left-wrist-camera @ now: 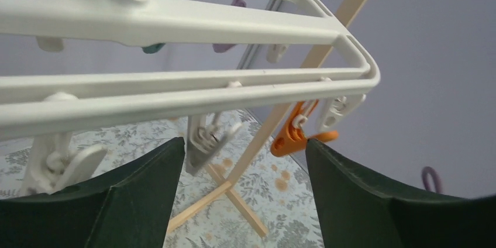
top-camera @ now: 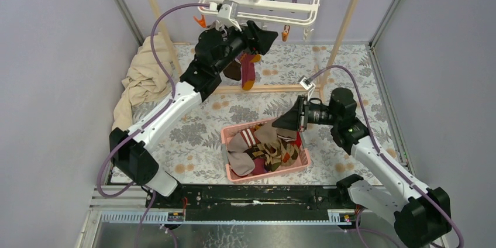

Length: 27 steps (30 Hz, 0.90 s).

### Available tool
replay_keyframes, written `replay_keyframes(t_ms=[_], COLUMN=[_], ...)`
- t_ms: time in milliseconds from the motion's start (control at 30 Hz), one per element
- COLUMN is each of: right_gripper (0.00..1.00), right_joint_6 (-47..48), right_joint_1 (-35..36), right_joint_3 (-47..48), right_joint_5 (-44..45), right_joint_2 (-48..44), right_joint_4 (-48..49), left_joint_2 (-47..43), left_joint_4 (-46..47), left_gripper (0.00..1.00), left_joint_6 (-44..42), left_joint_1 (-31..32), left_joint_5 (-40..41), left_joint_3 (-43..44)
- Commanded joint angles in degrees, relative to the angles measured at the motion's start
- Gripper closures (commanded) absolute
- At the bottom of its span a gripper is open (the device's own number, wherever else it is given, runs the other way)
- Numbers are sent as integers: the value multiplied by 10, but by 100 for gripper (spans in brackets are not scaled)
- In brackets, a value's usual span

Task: Remove the socks clipped to the hanger
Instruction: Remove the sock from the hanger, then place the sock in the bin.

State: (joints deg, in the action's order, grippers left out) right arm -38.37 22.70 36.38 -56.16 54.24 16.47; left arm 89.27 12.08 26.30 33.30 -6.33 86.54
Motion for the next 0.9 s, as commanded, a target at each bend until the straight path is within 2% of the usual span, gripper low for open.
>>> replay_keyframes(t_ms=[0, 100, 400, 700, 767, 867], right_gripper=[100, 100, 100, 99, 94, 79], right_joint_6=[63, 85, 159, 155, 156, 169], right_joint_1=[49, 80, 125, 125, 126, 128], right_joint_3=[50, 46, -30, -69, -67, -48], right_joint_5=[28, 60, 201, 312, 325, 341], right_joint_2=[27, 41, 59, 132, 128, 96], right_joint_4=[-51, -70, -93, -101, -117, -155], left_joint_2=[-38, -58, -153, -248, -267, -306], left_joint_4=[-17, -29, -60, -108, -118, -142], left_gripper=[13, 1, 1, 1, 1, 1], left_joint_6=[-2, -1, 0, 8, 11, 9], left_joint_1=[-3, 0, 12, 22, 23, 24], left_joint_5=[-38, -48, -56, -50, -53, -52], left_joint_3=[-19, -42, -132, -183, -193, -219])
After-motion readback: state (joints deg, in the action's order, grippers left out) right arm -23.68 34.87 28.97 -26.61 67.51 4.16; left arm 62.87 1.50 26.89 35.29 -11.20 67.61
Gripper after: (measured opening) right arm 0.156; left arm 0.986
